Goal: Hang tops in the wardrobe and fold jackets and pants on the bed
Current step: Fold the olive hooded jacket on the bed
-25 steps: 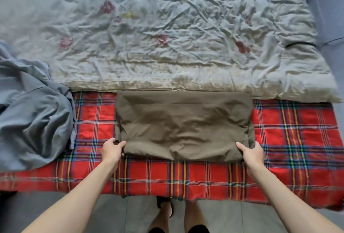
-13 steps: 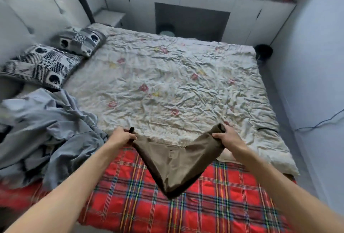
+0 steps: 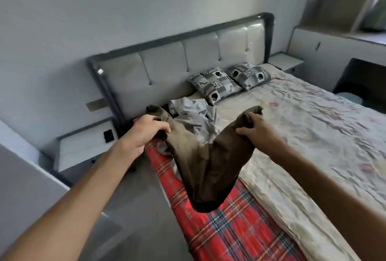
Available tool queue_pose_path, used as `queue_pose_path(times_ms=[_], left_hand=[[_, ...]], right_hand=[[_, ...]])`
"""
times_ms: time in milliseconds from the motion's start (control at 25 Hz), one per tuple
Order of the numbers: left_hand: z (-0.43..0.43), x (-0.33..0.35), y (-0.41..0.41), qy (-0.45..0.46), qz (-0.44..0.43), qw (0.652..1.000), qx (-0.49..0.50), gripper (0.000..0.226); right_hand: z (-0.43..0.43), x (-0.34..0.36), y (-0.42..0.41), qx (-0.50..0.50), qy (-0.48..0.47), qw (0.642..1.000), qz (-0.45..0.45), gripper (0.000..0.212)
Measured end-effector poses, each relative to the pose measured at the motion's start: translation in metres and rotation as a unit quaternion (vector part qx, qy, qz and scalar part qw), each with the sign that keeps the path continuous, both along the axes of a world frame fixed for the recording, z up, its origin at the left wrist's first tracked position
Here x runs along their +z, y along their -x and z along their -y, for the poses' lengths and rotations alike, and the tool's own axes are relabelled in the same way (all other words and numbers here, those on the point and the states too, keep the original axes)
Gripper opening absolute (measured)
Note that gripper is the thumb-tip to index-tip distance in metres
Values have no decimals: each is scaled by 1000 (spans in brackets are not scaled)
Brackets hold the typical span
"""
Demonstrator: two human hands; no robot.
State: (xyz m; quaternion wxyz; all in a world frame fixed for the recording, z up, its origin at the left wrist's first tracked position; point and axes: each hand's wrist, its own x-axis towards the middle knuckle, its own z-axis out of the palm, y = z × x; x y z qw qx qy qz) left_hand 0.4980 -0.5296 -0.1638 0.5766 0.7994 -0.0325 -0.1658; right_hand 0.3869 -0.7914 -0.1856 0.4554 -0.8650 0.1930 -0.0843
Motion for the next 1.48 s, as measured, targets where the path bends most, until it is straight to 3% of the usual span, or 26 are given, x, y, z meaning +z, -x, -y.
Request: queue_pose_path(times_ms=[160,280,480,640,800,1080,1320,1480], left_hand=[[-131,39,41,12,16,991,133,9],[-236,62,88,21,21,969,246,10],[-407,87,182,42,32,890,453,13],[-517,106,249,62,88,826,553,11],[-597,125,302,72,91,763,636,13],[-659,137,359,59,146,597,786,13],[-656,130,412,41,168,418,892,13],[-656,123,447,43,185,330,924,13]], right_hand=[[-115,32,-50,184,-13,982,31,21],[-225,55,-73,322,-43,945,31,18],[-430,75,-83,504,-97,858,4,16],[-582,101,-76,609,-114,785,-3,5],[-707,131,-70,668,-162,726,8,9],[-899,142,-61,761,-256,595,-29,14],[-1040,150,-13,843,-258,469,-62,21],[-1135,148,56,884,-233,405,-28,38]])
